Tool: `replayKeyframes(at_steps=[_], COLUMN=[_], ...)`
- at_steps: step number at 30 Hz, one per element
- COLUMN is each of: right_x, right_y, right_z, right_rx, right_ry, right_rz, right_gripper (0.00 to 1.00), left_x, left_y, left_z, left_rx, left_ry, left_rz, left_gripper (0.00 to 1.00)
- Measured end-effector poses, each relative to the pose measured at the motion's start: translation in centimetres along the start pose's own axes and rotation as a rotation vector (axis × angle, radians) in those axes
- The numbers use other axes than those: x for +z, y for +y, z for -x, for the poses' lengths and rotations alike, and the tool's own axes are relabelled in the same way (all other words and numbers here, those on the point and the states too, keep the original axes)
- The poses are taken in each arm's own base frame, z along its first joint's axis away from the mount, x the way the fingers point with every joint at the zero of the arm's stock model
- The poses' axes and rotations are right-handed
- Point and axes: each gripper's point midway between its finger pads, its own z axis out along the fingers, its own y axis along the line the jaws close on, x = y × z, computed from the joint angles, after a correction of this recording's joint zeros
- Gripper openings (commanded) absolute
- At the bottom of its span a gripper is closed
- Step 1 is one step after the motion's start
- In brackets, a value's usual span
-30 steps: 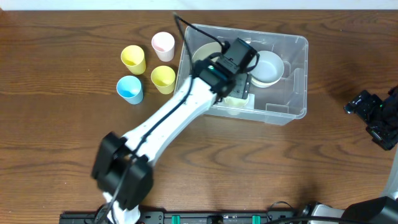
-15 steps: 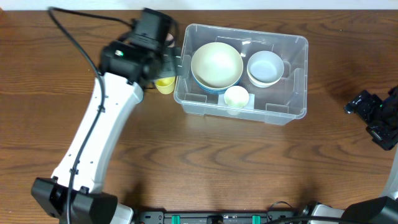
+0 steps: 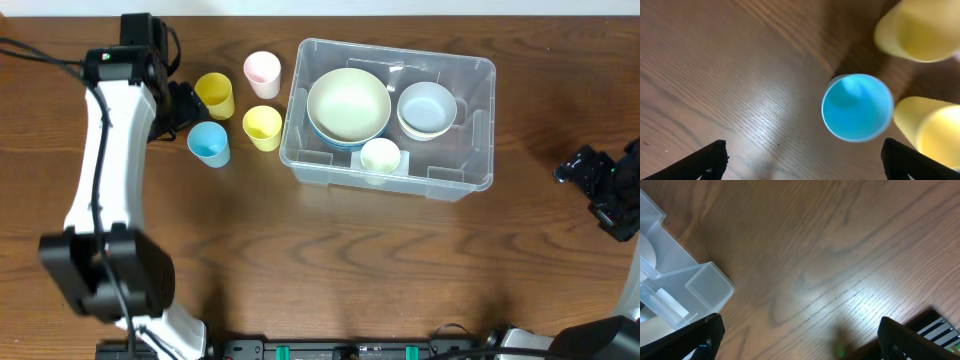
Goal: Pack container
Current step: 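Open the left gripper and withdraw it toward the light blue cup, then grip the light blue cup rim with the left gripper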
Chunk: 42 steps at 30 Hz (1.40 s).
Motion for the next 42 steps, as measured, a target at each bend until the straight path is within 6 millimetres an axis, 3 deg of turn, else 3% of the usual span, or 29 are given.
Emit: replayKeyframes(at_steps=[5,10,12,14,29,30,32,36,38,42], right_x=[0.0,0.0,0.0,0.0,0.0,0.0,0.0,0.0,0.0,0.0], right_y=[0.0,0.0,0.0,0.0,0.0,0.0,0.0,0.0,0.0,0.0], right_z=[0.0,0.0,0.0,0.0,0.0,0.0,0.0,0.0,0.0,0.0], right_rx=[0.000,0.000,0.000,0.000,0.000,0.000,0.000,0.000,0.000,0.000], right_ry=[0.000,0.000,0.000,0.000,0.000,0.000,0.000,0.000,0.000,0.000], right_rz=[0.000,0.000,0.000,0.000,0.000,0.000,0.000,0.000,0.000,0.000], right_gripper=[0.99,0.99,0.99,0.99,0.99,0.99,0.99,0.99,0.99,0.99], left_x=[4.1,5.9,6.4,6.8,9.5,9.6,10.0,10.3,10.3,10.1], left_y=[-0.5,-0.8,-0.8,-0.9,-1.2,-1.2,-1.1,-1.2,-1.3,-1.3], left_z=[-1.1,-1.7,-1.8,-2.0,-3.5,-3.6,-3.9,-4.2,-4.2,-4.4], left_rx=[0.011,0.018,0.015,0.013,0.021,0.021,0.014,0.016,0.018,0.023], left_ry=[0.116,0.164,0.178,0.191,0.228,0.229,0.236,0.245,0.245,0.256], left_rz=[0.033,0.049,0.053,0.054,0.038,0.039,0.039,0.035,0.031,0.025], left_gripper=[0.98,0.97,0.77,0.64,0.63,0.57,0.34,0.11,0.06,0.06])
